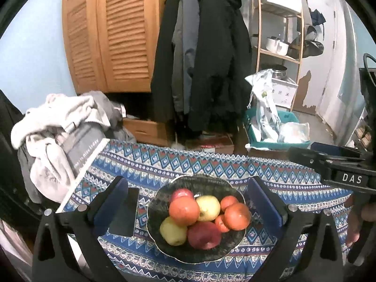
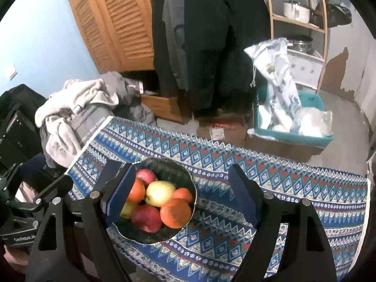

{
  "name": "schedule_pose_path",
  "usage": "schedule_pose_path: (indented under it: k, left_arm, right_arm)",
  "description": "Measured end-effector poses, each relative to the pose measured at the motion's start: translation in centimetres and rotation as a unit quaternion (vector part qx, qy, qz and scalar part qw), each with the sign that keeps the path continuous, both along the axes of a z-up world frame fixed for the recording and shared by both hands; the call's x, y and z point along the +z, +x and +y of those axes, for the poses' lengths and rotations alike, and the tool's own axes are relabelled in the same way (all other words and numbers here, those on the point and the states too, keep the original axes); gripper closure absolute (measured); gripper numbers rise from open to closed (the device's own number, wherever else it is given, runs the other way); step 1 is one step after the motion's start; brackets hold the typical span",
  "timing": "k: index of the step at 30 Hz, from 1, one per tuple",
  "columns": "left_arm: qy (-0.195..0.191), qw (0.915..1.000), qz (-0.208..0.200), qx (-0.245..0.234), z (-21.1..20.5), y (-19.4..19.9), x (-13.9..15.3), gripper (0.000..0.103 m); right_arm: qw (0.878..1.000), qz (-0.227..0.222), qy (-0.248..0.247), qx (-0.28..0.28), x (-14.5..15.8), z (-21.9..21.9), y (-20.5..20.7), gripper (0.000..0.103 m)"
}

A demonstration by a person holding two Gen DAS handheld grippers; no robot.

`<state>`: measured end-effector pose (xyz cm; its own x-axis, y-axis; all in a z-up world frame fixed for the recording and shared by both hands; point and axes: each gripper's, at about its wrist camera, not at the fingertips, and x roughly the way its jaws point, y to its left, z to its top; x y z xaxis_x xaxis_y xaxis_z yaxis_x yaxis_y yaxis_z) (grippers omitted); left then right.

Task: Organize fruits

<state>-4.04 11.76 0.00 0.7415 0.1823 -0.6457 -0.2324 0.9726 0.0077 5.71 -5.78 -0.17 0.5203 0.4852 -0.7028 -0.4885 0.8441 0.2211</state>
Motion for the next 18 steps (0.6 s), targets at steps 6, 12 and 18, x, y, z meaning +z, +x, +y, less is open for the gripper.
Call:
schedule_pose_path:
  k: [6, 12, 18]
  left_arm:
    - [0.011, 0.9999, -0.01, 0.007, -0.7, -0.4, 1.6, 0.0]
    - [-0.002, 1.0, -0.001, 0.008, -0.6, -0.3, 2.3, 0.0]
    - [-0.005, 0.9999, 0.007, 0.007, -0.8, -0.3, 2.1, 0.0]
  right_arm:
    - [1.0, -0.031, -0.003, -0.004, 1.7, -1.0, -1.1, 0.022]
    - [0.999, -0.048, 0.002, -0.011, 2.9, -2.3, -1.9, 0.022]
    - [0.999, -0.049, 0.0, -0.013, 2.9, -3.0, -2.3, 0.022]
